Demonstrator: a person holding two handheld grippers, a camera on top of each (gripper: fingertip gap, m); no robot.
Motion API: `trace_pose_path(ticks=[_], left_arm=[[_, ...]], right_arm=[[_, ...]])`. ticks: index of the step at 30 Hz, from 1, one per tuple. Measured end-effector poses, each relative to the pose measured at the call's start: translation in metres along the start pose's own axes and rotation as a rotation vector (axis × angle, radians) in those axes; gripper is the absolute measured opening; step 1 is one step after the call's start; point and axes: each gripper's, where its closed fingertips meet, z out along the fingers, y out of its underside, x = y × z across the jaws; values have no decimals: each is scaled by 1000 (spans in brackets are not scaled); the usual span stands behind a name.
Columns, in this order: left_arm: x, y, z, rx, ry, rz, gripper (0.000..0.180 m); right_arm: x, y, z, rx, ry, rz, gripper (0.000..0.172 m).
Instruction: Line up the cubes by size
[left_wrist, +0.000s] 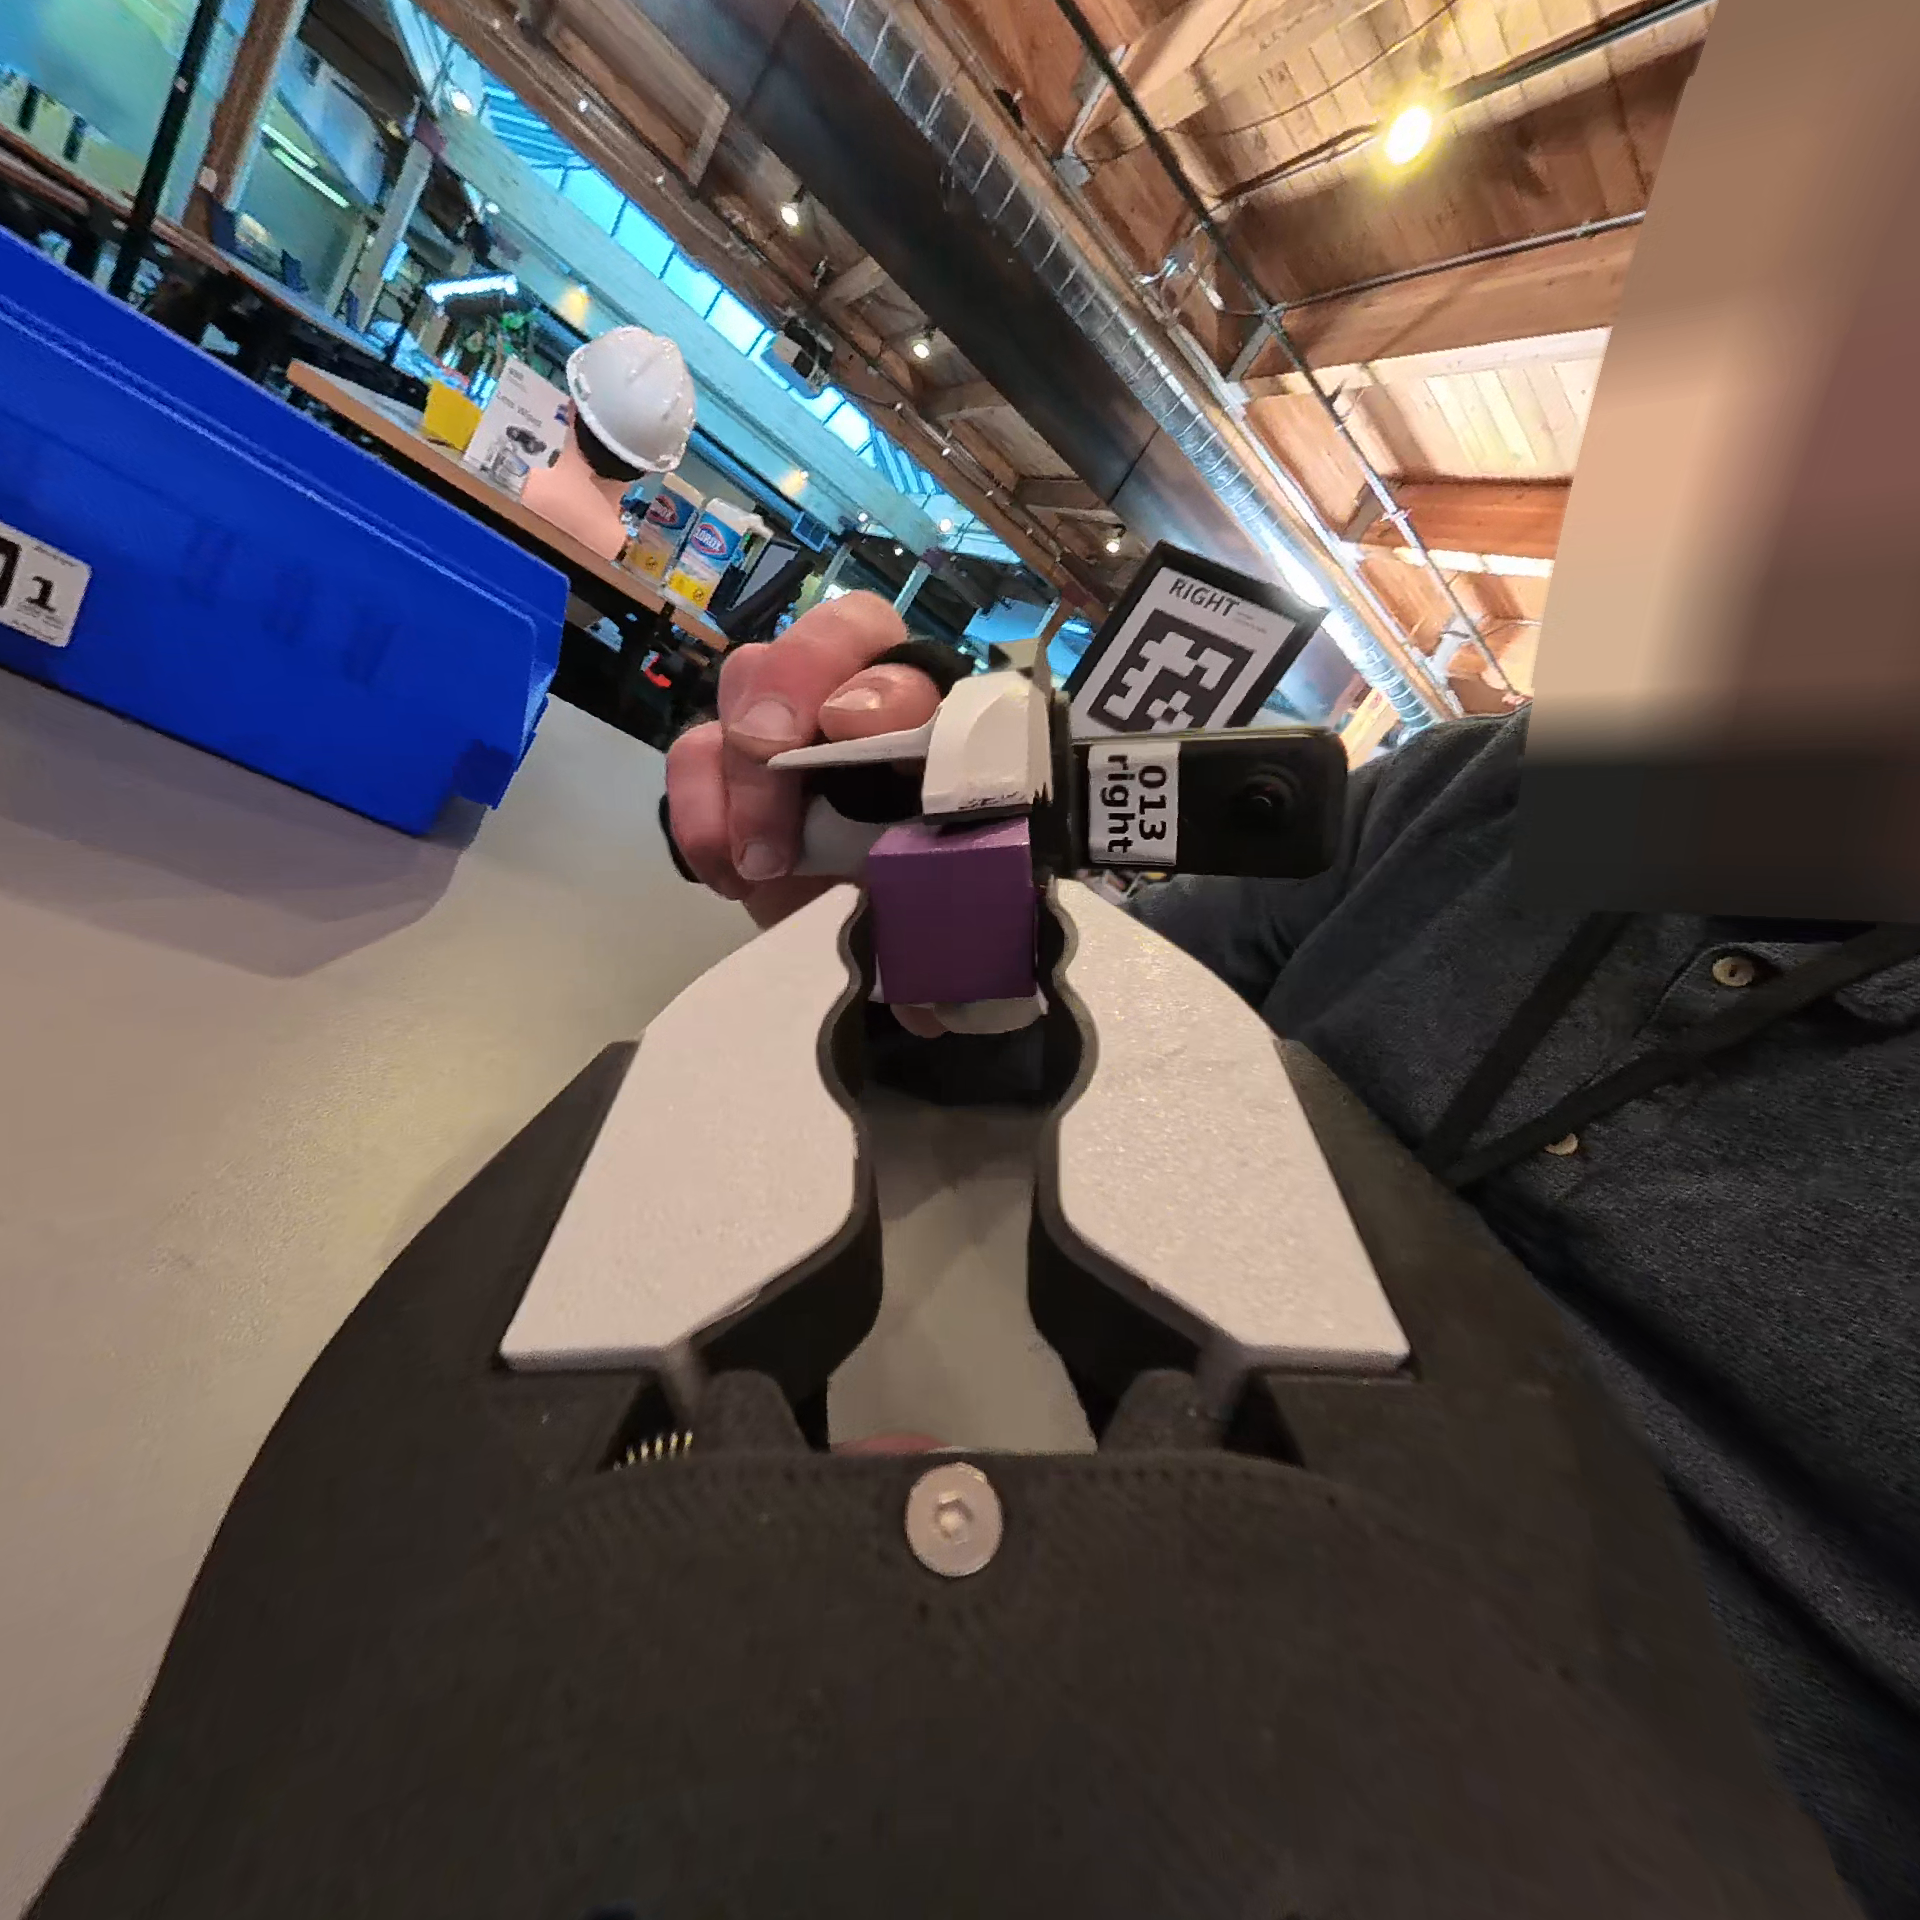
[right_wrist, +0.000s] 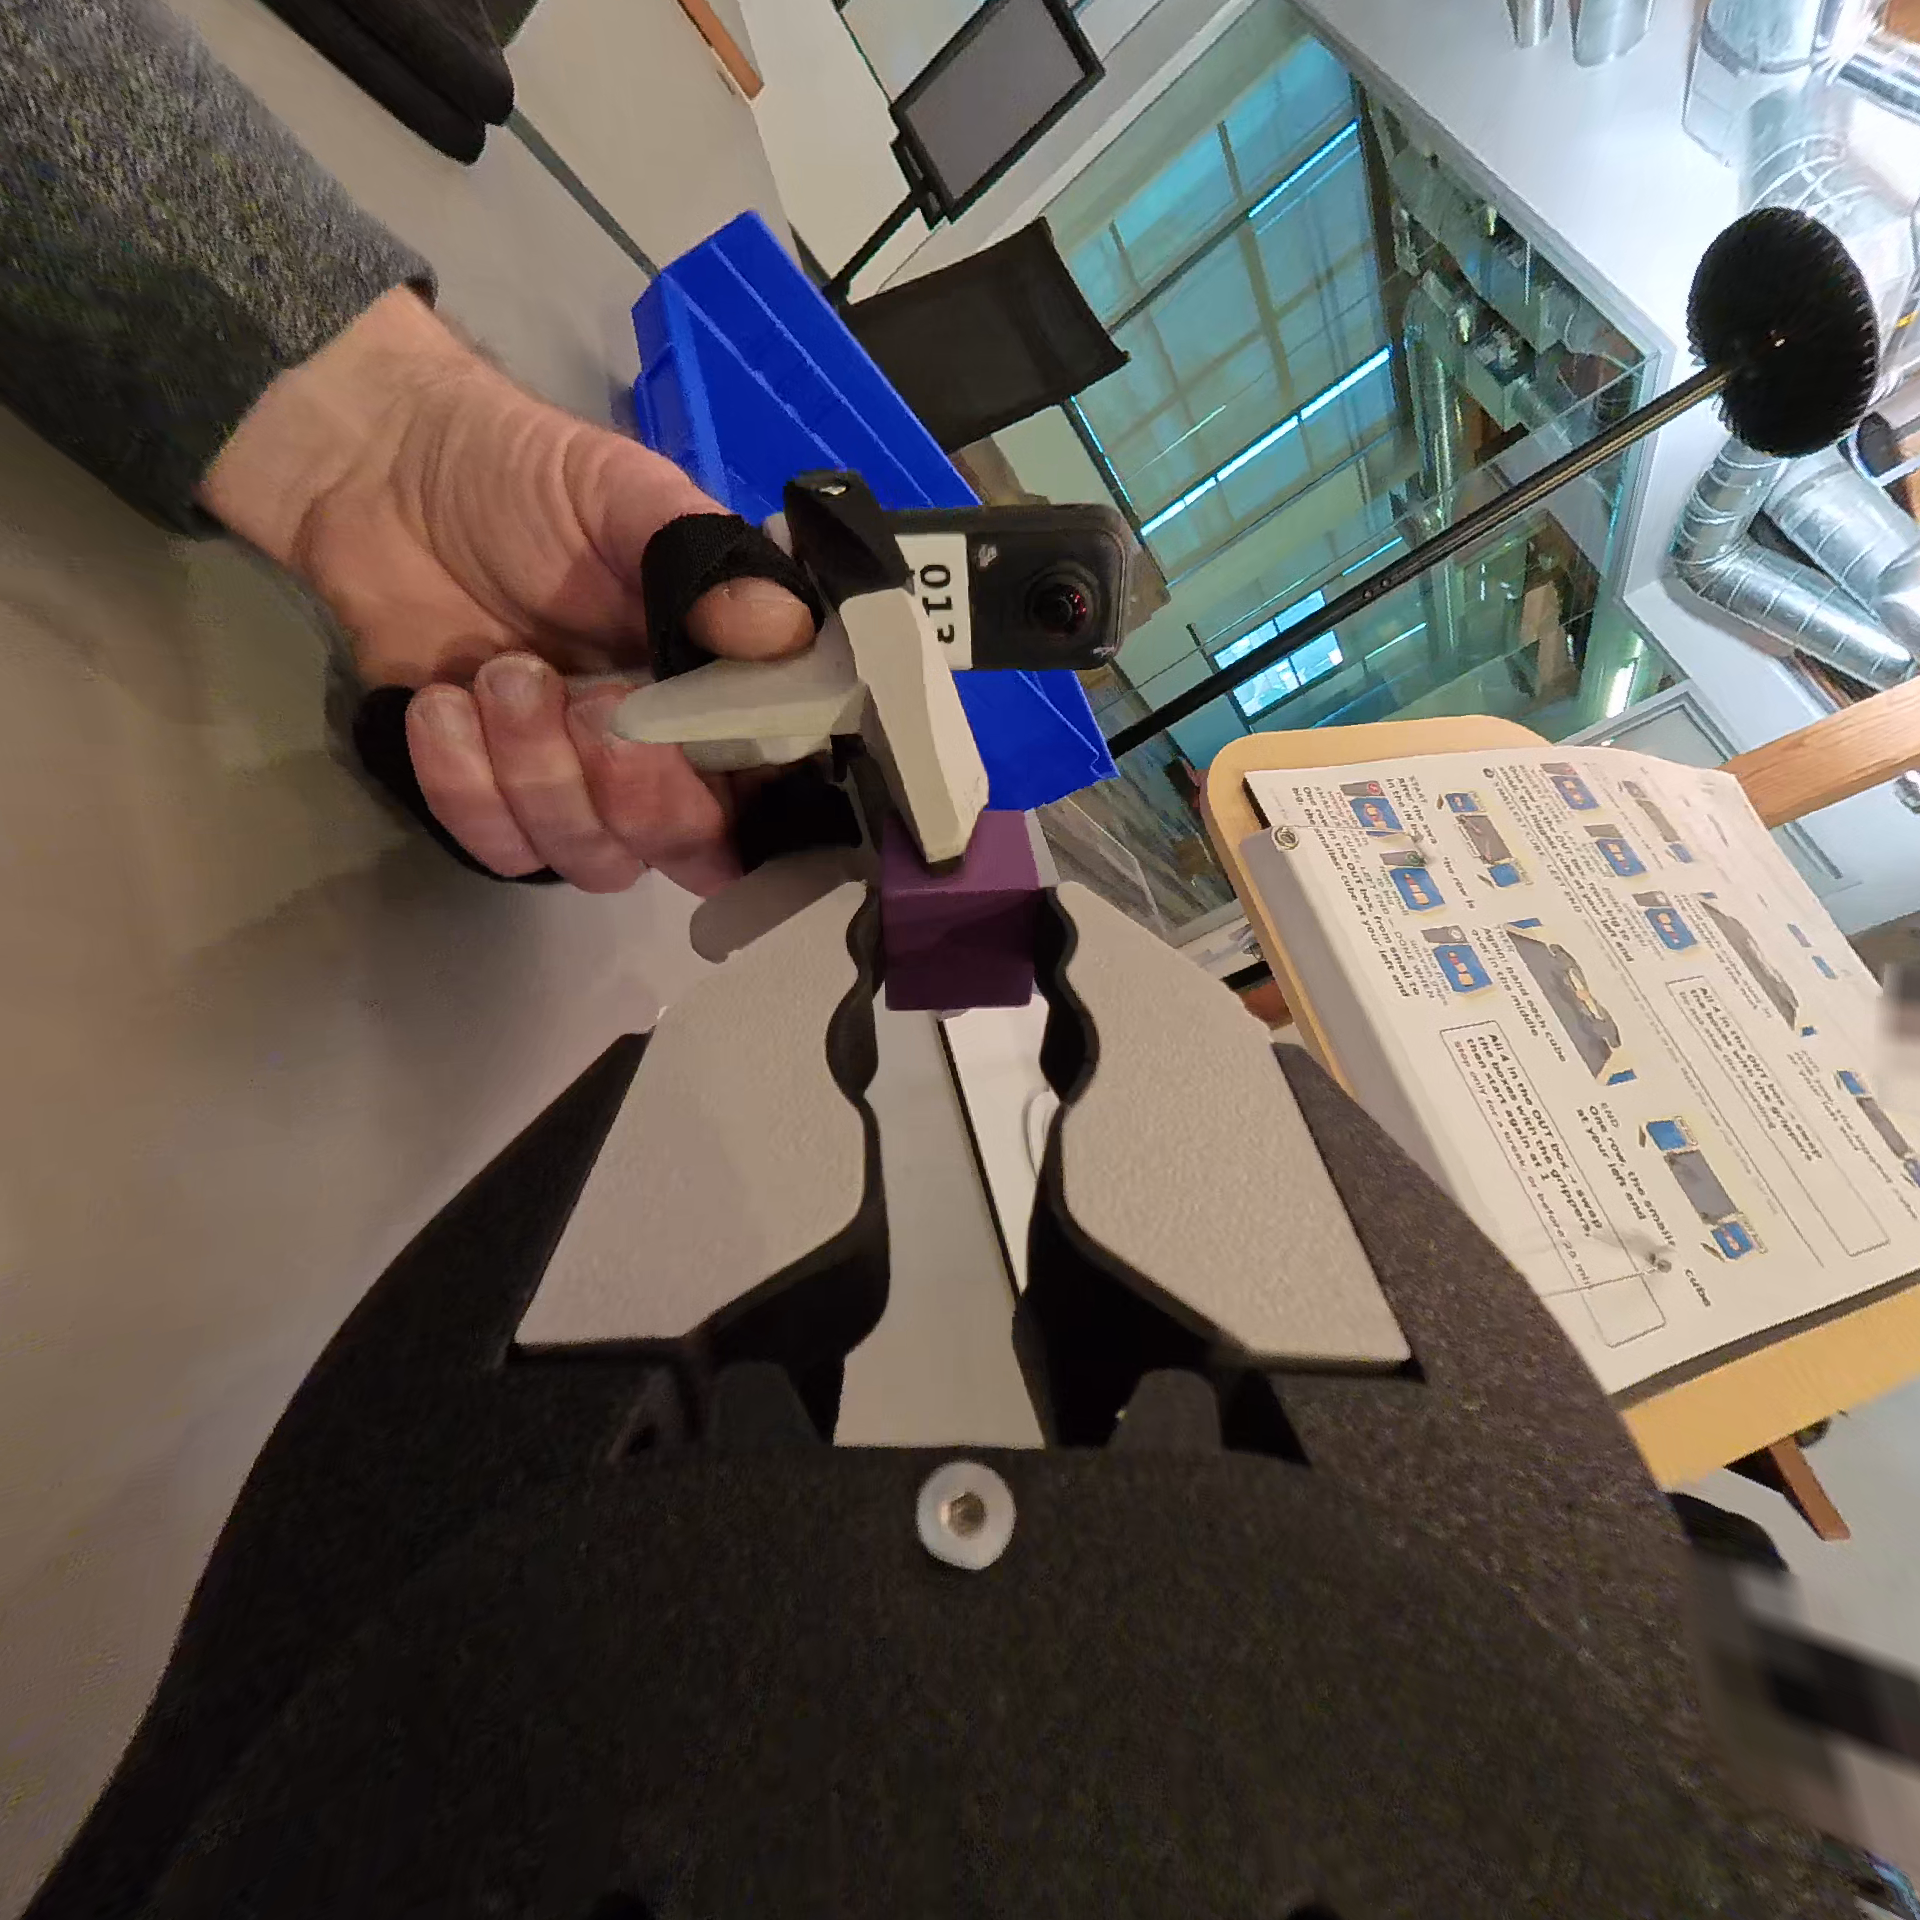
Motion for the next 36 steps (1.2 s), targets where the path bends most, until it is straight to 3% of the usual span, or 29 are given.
trace_pose_path(ticks=[1,2,4,9,14,19,27,36], left_arm=[[2,-3,0,19,8,3,35],[1,-6,-2,34,0,10,45],[-1,-10,-7,56,-19,39,47],[-8,-12,-21,74,-52,82,15],[-10,-13,-22,85,-49,91,12],[-11,-13,-21,82,-38,78,12],[-11,-12,-21,80,-38,82,12],[-10,-11,-21,77,-27,81,12]], right_arm=[[2,-2,-1,5,-3,7,27],[6,-3,-3,7,3,13,27],[20,-3,-11,-1,24,15,27],[84,27,-52,-103,85,43,27],[151,94,-116,-285,77,110,27],[185,179,-168,-539,-48,167,28],[167,299,-203,-893,-390,212,27],[137,360,-206,-1099,-657,232,28]])
